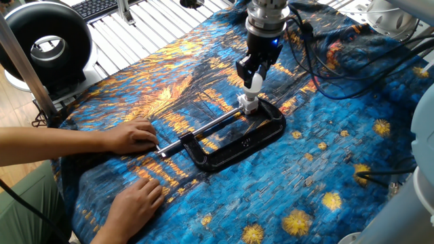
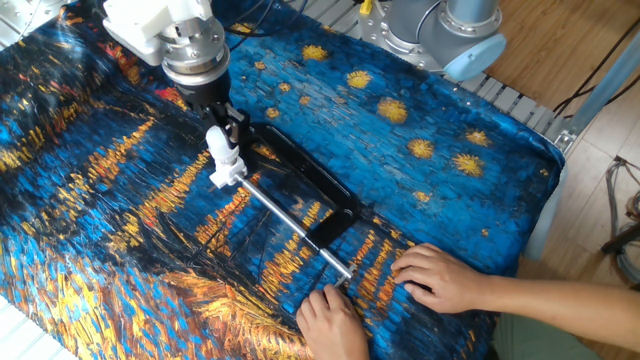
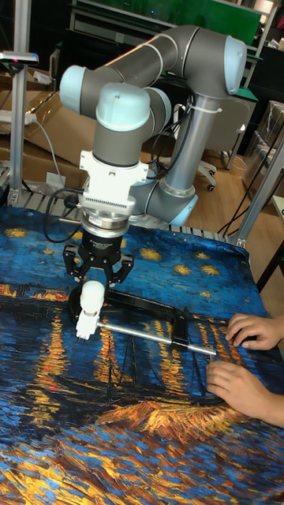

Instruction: Install the light bulb by rotating it

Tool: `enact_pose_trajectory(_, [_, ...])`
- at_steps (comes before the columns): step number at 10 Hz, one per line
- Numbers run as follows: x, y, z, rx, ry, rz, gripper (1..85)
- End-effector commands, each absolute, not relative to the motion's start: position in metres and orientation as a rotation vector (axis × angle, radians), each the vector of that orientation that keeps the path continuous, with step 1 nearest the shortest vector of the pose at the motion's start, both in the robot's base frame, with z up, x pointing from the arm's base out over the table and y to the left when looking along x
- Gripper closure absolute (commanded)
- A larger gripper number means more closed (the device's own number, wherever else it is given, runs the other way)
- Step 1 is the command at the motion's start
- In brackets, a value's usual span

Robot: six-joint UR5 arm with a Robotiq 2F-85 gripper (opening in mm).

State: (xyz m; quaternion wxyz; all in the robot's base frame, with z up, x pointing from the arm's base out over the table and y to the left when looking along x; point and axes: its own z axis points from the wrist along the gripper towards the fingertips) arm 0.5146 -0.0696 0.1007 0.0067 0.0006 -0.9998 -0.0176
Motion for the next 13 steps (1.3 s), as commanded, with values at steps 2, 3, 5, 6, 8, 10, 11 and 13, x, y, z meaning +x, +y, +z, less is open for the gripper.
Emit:
enact_pose_trajectory(2, [0.520,-0.063,0.100,0.069,-3.131,-0.088,55.3])
enact_pose_trajectory(3, [0.521,-0.065,0.100,0.076,-3.135,-0.093,55.3])
enact_pose_trajectory(5, [0.523,-0.075,0.103,0.095,-3.129,-0.103,54.0])
enact_pose_trajectory(6, [0.526,-0.076,0.104,0.081,-3.137,-0.105,54.0])
enact_pose_trajectory(8, [0.530,-0.072,0.101,0.027,-3.147,-0.120,52.7])
enact_pose_trajectory(10, [0.531,-0.069,0.099,-0.007,-3.148,-0.147,51.3])
enact_pose_trajectory(11, [0.530,-0.067,0.099,-0.014,-3.143,-0.166,47.7])
enact_pose_trajectory(13, [0.529,-0.079,0.099,0.002,-3.131,-0.134,36.3])
